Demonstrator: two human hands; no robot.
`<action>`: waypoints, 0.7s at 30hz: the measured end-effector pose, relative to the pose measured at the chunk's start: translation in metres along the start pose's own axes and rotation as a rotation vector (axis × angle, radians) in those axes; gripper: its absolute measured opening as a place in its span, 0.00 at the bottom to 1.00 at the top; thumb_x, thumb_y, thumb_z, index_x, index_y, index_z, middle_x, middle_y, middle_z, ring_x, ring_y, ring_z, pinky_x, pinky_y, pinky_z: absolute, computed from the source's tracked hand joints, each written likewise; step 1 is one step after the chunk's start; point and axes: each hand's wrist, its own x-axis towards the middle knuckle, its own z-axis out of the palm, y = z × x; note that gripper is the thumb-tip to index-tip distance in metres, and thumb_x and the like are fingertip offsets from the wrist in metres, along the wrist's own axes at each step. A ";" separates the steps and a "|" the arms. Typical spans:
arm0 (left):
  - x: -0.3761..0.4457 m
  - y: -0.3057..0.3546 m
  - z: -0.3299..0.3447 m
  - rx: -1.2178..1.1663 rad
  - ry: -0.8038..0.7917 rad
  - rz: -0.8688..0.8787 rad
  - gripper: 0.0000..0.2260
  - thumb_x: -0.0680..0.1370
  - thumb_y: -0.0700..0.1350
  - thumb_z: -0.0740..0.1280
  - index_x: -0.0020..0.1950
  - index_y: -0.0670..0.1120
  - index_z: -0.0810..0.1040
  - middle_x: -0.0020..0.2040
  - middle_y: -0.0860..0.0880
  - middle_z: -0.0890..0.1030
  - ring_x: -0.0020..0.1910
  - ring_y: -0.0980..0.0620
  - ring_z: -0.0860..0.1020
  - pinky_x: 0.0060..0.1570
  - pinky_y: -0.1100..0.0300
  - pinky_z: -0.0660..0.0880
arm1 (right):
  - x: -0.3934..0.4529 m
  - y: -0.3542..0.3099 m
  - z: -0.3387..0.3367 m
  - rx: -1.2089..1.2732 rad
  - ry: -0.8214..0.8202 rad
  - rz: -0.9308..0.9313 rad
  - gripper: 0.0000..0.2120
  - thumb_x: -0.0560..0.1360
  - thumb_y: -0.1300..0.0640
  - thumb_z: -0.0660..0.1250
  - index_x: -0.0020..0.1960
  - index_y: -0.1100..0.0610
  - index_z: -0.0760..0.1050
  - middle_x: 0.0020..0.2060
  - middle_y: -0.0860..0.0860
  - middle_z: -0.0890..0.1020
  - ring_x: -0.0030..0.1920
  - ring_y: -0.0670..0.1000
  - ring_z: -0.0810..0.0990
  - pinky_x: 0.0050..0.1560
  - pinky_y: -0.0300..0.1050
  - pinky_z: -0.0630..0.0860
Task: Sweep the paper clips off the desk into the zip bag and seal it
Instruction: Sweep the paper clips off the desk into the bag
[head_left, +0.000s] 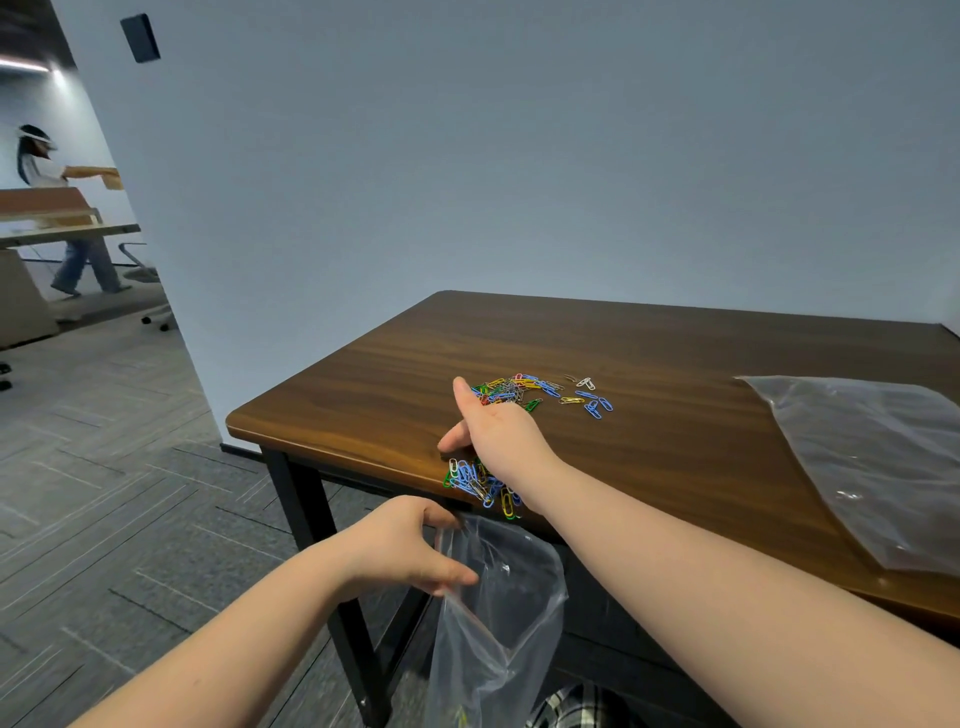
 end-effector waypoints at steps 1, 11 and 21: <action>0.000 -0.001 -0.001 0.002 0.003 0.001 0.33 0.67 0.41 0.78 0.68 0.39 0.70 0.61 0.43 0.78 0.29 0.58 0.82 0.31 0.69 0.77 | -0.001 0.000 0.000 -0.008 -0.013 -0.004 0.35 0.80 0.40 0.45 0.44 0.60 0.86 0.49 0.53 0.85 0.52 0.51 0.77 0.59 0.46 0.67; -0.003 0.002 -0.003 -0.016 -0.038 0.018 0.19 0.68 0.39 0.77 0.56 0.43 0.77 0.51 0.47 0.82 0.29 0.57 0.82 0.32 0.68 0.78 | -0.003 0.007 0.002 -0.033 -0.008 -0.078 0.37 0.81 0.41 0.46 0.35 0.63 0.84 0.37 0.53 0.85 0.46 0.51 0.81 0.54 0.44 0.70; -0.004 0.003 -0.005 0.043 -0.013 0.011 0.31 0.67 0.42 0.78 0.68 0.41 0.71 0.66 0.45 0.75 0.35 0.55 0.84 0.37 0.65 0.80 | -0.015 0.006 0.003 -0.078 0.012 -0.104 0.36 0.80 0.41 0.47 0.31 0.61 0.82 0.30 0.50 0.81 0.42 0.48 0.80 0.53 0.43 0.69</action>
